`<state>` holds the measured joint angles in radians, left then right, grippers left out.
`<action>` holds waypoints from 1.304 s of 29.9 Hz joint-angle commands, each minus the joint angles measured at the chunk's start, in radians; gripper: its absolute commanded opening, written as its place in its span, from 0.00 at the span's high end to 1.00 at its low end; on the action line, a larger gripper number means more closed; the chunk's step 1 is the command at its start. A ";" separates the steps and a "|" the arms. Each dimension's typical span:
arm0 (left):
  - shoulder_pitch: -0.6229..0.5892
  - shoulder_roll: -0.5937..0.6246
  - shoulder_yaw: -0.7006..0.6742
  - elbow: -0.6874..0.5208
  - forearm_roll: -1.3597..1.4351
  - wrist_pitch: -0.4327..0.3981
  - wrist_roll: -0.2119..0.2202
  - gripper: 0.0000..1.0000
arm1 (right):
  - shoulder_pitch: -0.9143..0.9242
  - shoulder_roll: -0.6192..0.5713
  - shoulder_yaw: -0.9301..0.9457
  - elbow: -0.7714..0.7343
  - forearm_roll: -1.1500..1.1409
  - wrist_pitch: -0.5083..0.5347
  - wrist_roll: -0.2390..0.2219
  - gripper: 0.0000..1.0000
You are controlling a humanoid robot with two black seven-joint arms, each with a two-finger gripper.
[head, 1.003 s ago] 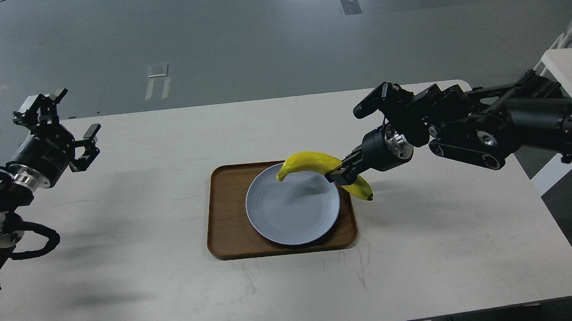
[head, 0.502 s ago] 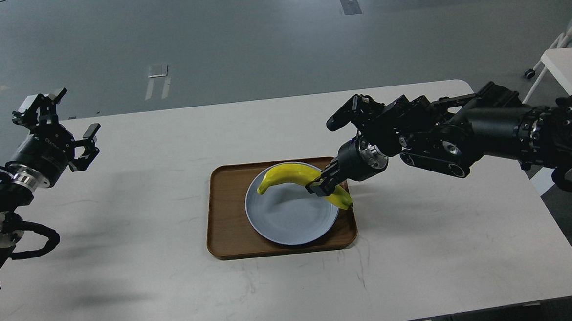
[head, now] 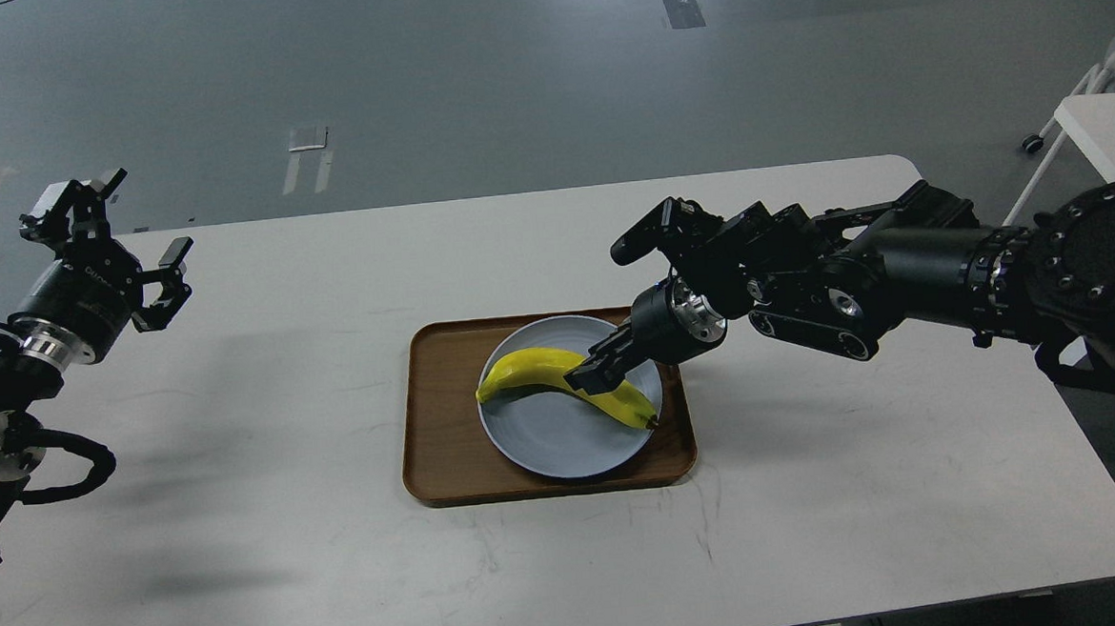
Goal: Place banana on plate with both arms
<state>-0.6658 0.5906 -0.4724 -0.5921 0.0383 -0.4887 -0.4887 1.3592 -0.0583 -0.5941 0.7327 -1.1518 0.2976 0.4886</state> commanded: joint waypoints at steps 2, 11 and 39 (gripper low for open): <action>0.000 0.000 0.000 0.000 0.000 0.000 0.000 0.02 | 0.000 -0.001 0.019 -0.012 0.001 0.000 0.000 0.01; -0.001 0.002 -0.002 0.000 0.000 0.000 0.000 0.02 | 0.020 -0.124 0.189 -0.018 0.190 -0.002 0.000 0.00; 0.000 -0.104 0.017 0.009 0.009 0.000 0.000 0.02 | -0.773 -0.428 1.126 0.060 0.977 0.191 0.000 0.00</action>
<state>-0.6693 0.4927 -0.4563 -0.5851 0.0472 -0.4887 -0.4887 0.6008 -0.4748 0.5288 0.7966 -0.1807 0.4304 0.4886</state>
